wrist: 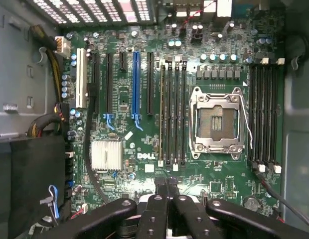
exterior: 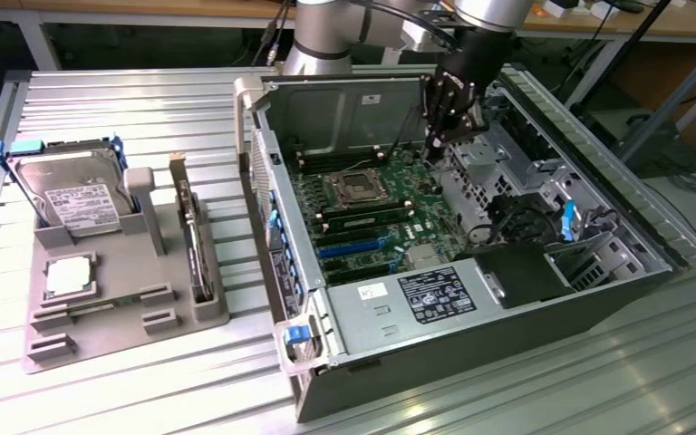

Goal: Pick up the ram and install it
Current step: 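Press down the ram until it locks into place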

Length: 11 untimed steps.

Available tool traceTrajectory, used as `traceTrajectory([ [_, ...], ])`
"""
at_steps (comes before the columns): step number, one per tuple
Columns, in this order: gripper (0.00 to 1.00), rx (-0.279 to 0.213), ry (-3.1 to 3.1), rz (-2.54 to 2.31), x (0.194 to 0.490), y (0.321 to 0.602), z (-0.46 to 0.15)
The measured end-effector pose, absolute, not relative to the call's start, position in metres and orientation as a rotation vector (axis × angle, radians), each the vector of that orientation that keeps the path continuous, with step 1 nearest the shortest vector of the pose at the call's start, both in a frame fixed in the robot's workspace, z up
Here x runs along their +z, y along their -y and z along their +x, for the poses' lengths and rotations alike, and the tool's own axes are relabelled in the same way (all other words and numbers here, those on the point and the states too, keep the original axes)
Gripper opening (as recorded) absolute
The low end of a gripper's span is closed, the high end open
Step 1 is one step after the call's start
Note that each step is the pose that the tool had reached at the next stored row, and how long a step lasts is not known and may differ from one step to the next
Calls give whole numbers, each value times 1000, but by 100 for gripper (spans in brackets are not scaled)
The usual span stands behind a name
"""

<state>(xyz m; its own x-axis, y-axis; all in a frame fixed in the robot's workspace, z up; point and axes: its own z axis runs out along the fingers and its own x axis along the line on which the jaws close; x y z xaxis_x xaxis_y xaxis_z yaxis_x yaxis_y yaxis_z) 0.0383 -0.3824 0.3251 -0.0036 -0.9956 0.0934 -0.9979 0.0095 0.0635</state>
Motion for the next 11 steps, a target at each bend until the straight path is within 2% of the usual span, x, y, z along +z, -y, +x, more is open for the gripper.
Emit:
traceTrajectory([
  [11, 11, 10, 2395, 1853, 325, 382, 38],
])
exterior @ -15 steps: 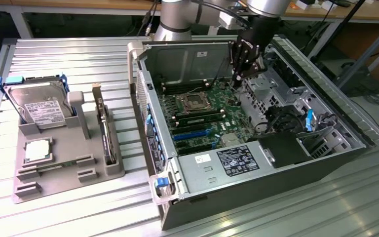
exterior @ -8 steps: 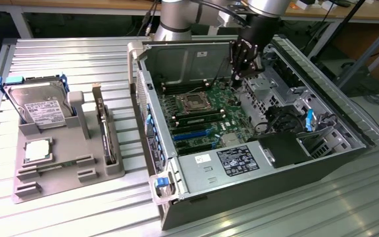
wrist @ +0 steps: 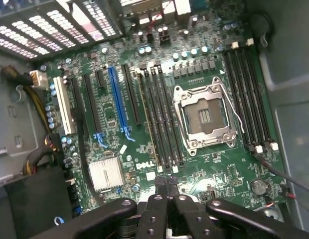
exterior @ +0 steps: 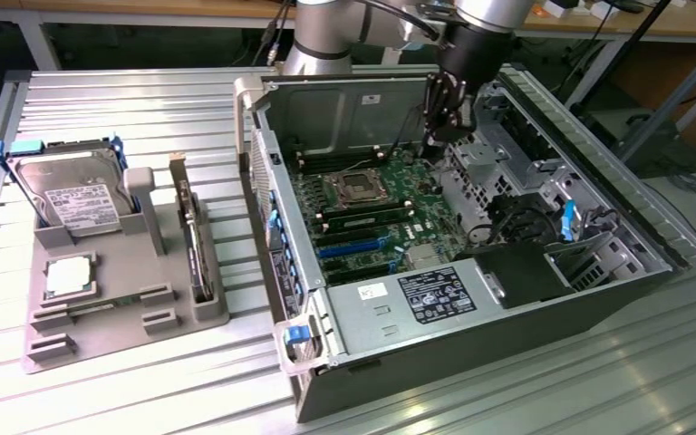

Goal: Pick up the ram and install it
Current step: 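Press down the ram until it locks into place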

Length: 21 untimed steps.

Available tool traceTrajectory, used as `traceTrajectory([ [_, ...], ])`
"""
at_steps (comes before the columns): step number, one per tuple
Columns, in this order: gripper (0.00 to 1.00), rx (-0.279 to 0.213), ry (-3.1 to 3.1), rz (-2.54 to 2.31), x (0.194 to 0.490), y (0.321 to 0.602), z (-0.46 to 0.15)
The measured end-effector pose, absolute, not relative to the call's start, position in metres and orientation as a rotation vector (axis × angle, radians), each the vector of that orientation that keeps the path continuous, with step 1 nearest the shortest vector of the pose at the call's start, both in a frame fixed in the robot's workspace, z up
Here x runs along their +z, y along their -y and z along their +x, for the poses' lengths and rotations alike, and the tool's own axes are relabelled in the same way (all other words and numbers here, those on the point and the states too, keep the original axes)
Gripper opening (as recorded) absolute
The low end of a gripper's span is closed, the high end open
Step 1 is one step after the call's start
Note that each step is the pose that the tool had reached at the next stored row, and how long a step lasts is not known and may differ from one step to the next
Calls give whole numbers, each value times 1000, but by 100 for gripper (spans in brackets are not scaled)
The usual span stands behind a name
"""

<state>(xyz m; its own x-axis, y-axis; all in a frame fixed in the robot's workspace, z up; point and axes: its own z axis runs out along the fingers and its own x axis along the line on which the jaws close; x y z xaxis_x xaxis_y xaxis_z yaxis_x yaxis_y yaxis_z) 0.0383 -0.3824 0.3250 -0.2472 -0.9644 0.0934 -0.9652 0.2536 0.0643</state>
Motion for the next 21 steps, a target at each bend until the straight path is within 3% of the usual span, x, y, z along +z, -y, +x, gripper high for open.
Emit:
traceTrajectory([
  [21, 11, -33, 2774, 1219, 324, 382, 37],
])
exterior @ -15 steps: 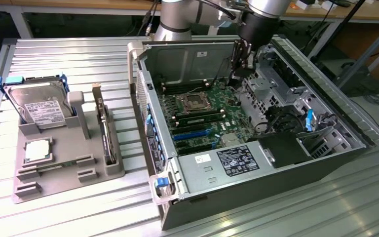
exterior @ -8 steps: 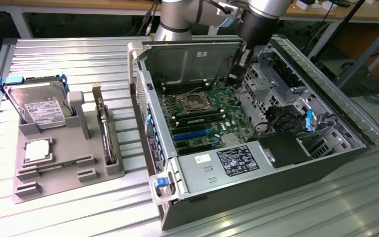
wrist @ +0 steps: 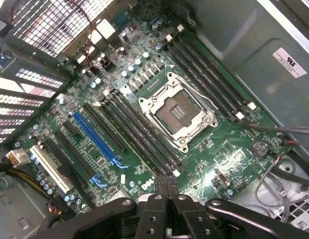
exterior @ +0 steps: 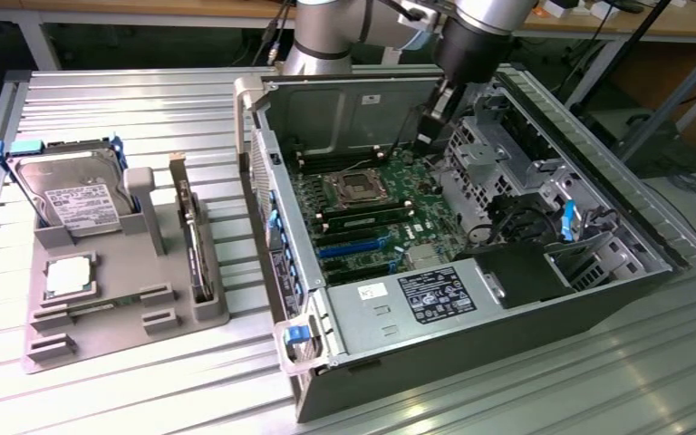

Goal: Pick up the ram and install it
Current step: 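Press down the ram until it locks into place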

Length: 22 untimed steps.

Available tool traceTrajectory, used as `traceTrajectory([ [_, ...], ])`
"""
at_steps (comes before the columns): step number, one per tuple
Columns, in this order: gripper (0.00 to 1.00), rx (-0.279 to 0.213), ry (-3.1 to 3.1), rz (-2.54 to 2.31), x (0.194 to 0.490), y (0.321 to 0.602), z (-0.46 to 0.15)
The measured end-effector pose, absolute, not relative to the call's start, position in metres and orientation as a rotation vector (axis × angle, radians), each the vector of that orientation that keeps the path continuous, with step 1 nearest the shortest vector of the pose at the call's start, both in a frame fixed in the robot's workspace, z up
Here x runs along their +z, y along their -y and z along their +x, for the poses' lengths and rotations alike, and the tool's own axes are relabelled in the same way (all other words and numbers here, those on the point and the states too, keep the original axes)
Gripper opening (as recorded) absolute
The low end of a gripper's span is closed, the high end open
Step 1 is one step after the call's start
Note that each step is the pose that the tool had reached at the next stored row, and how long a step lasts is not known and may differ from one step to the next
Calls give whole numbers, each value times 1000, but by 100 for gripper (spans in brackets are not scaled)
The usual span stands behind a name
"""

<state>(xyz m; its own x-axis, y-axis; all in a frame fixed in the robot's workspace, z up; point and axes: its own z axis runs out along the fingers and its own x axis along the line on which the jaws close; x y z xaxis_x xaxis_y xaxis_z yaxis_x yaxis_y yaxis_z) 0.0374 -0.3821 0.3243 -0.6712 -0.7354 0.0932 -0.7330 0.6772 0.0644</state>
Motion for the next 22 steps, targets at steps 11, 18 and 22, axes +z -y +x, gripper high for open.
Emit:
traceTrajectory([
  [11, 11, -6, 2909, 1049, 324, 381, 38],
  [18, 11, 10, 2998, 876, 324, 380, 39],
  [22, 11, 10, 3039, 730, 324, 380, 39],
])
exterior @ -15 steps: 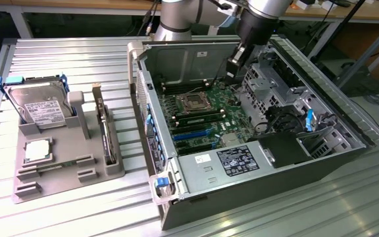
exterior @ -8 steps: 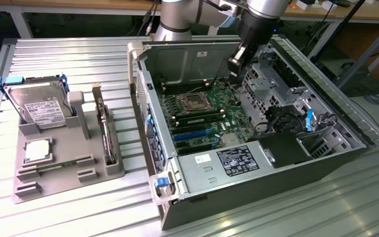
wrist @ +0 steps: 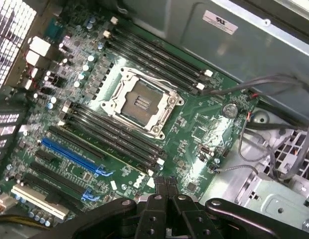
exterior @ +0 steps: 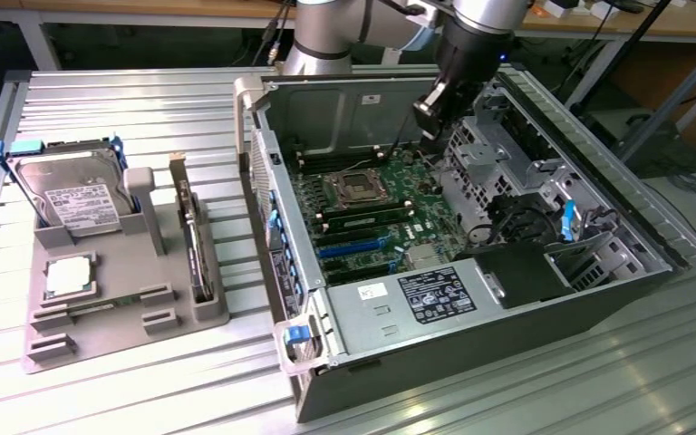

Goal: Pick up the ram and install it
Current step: 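Press down the ram until it locks into place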

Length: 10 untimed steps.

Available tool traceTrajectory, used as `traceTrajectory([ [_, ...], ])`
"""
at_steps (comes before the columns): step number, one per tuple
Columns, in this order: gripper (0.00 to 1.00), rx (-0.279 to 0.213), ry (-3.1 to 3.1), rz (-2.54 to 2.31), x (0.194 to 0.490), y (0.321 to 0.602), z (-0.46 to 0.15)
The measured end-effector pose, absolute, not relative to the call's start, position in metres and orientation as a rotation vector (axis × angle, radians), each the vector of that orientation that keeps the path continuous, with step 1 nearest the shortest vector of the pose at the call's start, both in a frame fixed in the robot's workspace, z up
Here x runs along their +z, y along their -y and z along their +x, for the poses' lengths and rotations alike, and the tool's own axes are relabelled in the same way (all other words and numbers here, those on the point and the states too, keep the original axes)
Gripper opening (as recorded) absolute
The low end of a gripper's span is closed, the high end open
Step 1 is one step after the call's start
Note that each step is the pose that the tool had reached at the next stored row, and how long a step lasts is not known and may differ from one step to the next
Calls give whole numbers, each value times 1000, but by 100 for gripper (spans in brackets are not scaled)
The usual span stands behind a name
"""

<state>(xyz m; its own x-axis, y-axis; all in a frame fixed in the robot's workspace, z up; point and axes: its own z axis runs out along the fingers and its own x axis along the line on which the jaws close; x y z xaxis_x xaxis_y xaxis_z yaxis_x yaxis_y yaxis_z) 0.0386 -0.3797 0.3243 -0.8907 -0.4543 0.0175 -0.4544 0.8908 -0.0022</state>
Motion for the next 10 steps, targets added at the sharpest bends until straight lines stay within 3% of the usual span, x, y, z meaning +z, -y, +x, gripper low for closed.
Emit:
traceTrajectory([
  [10, 11, 8, 3101, 382, 324, 380, 39],
])
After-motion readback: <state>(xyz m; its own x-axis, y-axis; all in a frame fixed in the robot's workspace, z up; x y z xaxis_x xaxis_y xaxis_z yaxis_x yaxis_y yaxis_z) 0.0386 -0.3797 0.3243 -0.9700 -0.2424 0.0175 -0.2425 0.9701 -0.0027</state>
